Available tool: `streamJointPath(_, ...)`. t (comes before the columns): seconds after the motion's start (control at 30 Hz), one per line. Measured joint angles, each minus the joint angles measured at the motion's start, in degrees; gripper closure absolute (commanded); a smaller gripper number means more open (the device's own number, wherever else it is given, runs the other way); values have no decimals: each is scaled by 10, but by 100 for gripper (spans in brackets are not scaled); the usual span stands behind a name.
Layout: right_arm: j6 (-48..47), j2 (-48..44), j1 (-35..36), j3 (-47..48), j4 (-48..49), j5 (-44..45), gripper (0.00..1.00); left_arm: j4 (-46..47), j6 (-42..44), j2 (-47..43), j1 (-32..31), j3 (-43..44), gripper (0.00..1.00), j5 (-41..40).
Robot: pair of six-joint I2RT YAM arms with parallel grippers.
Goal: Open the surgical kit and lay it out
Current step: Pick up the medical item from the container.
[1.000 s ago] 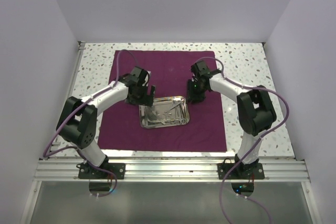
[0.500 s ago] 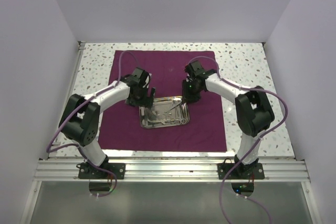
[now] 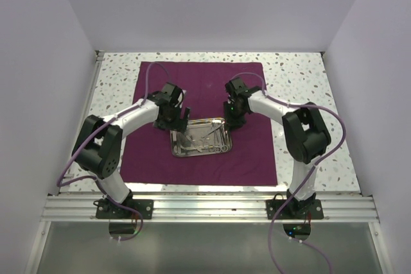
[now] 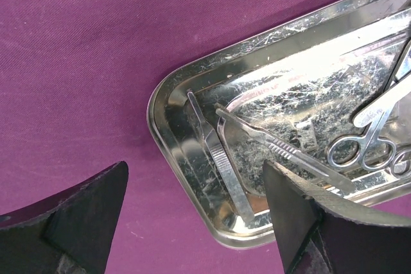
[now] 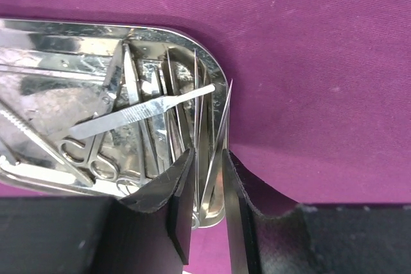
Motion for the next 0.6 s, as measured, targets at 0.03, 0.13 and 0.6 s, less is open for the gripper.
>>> streamJointPath(0.03, 0, 2, 0, 0, 0, 0, 73, 0, 0, 0, 0, 0, 11, 0)
streamJointPath(0.13, 0, 4, 0, 0, 0, 0, 73, 1, 0, 0, 1, 0, 12, 0)
streamJointPath(0.6, -21, 63, 49, 63, -31, 56, 97, 2, 1, 0, 10, -8, 12, 0)
